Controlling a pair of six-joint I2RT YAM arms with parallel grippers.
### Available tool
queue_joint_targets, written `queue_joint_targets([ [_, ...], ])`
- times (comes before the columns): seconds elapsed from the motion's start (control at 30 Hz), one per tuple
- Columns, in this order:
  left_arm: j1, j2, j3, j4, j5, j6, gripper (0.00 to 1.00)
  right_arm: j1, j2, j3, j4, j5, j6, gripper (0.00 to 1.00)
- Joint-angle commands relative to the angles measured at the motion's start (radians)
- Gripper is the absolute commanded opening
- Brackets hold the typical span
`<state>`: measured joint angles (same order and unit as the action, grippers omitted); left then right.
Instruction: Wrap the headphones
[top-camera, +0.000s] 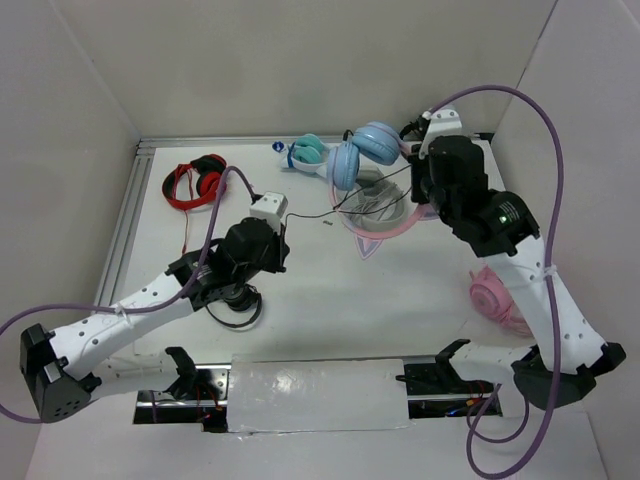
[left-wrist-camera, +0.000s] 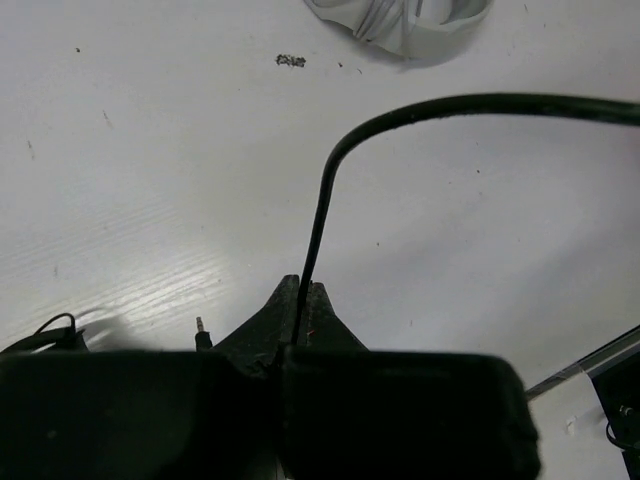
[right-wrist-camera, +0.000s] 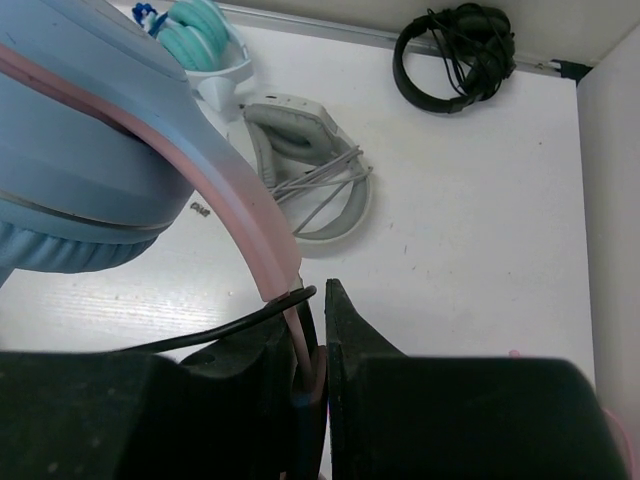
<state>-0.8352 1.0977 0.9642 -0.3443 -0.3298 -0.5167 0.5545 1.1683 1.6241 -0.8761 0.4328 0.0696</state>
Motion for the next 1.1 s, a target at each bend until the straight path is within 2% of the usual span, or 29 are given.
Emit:
queue_joint_targets([
  [0.0, -0.064, -0.015, 0.096, -0.126, -0.170, -0.037, 0.00, -0.007, 0.050, -0.001, 0.144, 0.049, 0.024, 0.00],
  [0.27, -0.174, 0.042, 0.218, -0.167, -0.311, 0.058, 0.00, 0.004, 0.181, -0.090, 0.276, -0.017, -0.172, 0.00],
  [0.4, -0.177, 0.088, 0.284, -0.194, -0.373, 0.092, 0.00, 0.056, 0.241, -0.144, 0.351, -0.006, -0.263, 0.00],
  [0.47, -0.177, 0.091, 0.303, -0.158, -0.374, 0.127, 0.00, 0.064, 0.267, -0.162, 0.359, -0.037, -0.290, 0.00],
  [0.53, -0.179, 0.080, 0.298, -0.098, -0.367, 0.225, 0.00, 0.084, 0.266, -0.188, 0.400, -0.081, -0.321, 0.00],
  [0.67, -0.179, 0.059, 0.263, 0.105, -0.293, 0.409, 0.00, 0.134, 0.251, -0.279, 0.468, -0.126, -0.422, 0.00],
  [0.73, -0.179, 0.054, 0.255, 0.201, -0.259, 0.574, 0.00, 0.174, 0.215, -0.340, 0.506, -0.207, -0.491, 0.00],
  [0.8, -0.163, 0.060, 0.252, 0.301, -0.241, 0.657, 0.00, 0.209, 0.177, -0.383, 0.511, -0.262, -0.530, 0.00],
  [0.9, -0.102, 0.076, 0.287, 0.329, -0.175, 0.734, 0.00, 0.235, 0.131, -0.429, 0.509, -0.340, -0.577, 0.00],
  [0.93, -0.085, 0.082, 0.298, 0.323, -0.138, 0.748, 0.00, 0.248, 0.117, -0.440, 0.502, -0.418, -0.594, 0.00],
  [0.97, -0.044, 0.091, 0.313, 0.309, -0.045, 0.754, 0.00, 0.258, 0.088, -0.460, 0.491, -0.496, -0.614, 0.00],
  [1.0, -0.021, 0.096, 0.317, 0.306, 0.000, 0.754, 0.00, 0.259, 0.071, -0.469, 0.491, -0.497, -0.623, 0.00],
  [1.07, 0.037, 0.116, 0.329, 0.279, 0.079, 0.733, 0.00, 0.272, 0.010, -0.510, 0.480, -0.636, -0.661, 0.00],
])
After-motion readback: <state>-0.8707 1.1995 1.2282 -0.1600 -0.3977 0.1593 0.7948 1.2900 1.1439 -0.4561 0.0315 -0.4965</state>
